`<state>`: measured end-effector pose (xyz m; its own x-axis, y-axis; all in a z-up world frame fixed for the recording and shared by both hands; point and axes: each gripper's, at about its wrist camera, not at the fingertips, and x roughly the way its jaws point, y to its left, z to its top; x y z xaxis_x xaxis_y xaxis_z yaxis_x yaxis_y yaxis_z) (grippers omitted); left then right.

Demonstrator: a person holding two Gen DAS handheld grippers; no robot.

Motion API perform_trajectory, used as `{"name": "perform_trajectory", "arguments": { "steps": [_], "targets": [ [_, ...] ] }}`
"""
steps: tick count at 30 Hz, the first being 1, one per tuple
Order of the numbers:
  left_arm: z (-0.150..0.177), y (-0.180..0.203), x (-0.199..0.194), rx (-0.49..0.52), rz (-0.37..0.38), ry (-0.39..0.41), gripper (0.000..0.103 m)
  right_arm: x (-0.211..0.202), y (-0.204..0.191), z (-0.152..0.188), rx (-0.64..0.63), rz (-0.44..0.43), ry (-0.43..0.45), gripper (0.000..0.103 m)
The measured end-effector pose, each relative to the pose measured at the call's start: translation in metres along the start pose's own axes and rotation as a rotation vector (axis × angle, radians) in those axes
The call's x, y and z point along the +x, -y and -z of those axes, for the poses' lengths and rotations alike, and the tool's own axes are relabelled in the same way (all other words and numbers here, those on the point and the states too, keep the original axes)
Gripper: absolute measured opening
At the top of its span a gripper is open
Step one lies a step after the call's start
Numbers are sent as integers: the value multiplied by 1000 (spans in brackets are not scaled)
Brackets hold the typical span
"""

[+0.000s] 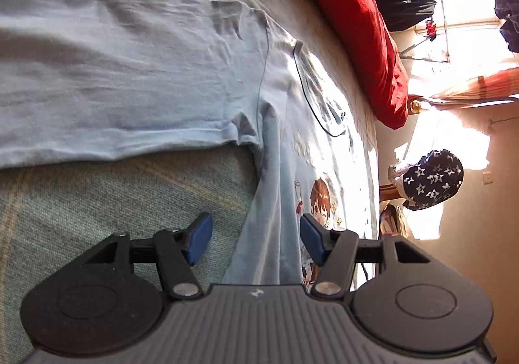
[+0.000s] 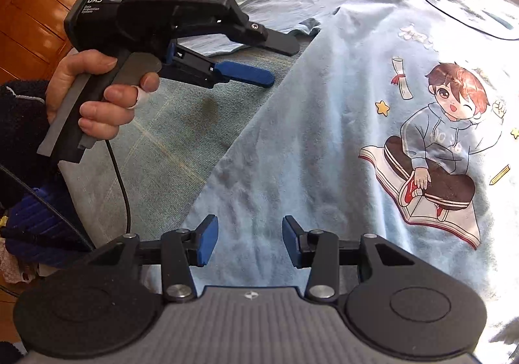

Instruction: Fold clothes

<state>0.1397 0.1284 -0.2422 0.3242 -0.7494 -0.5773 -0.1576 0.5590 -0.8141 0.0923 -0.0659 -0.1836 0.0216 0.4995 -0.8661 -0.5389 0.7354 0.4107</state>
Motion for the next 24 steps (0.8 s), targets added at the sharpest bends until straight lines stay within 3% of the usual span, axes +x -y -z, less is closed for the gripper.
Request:
{"name": "perform_trajectory", "arguments": {
  "steps": [4,11,17,24],
  "targets": [
    [-14,-4,17,-72,49,53,60,1,7,-3,18,14,-12,48],
    [-31,2,24,-122,50,178,59,-3,25,-6,57,16,-17,51],
    [-50,7,7,-115,28,279,59,-5,33,-4,54,28,-28,53],
    [-57,17,4,-20,-56,279,59,-2,30,1,65,29,-32,54]
  ]
}}
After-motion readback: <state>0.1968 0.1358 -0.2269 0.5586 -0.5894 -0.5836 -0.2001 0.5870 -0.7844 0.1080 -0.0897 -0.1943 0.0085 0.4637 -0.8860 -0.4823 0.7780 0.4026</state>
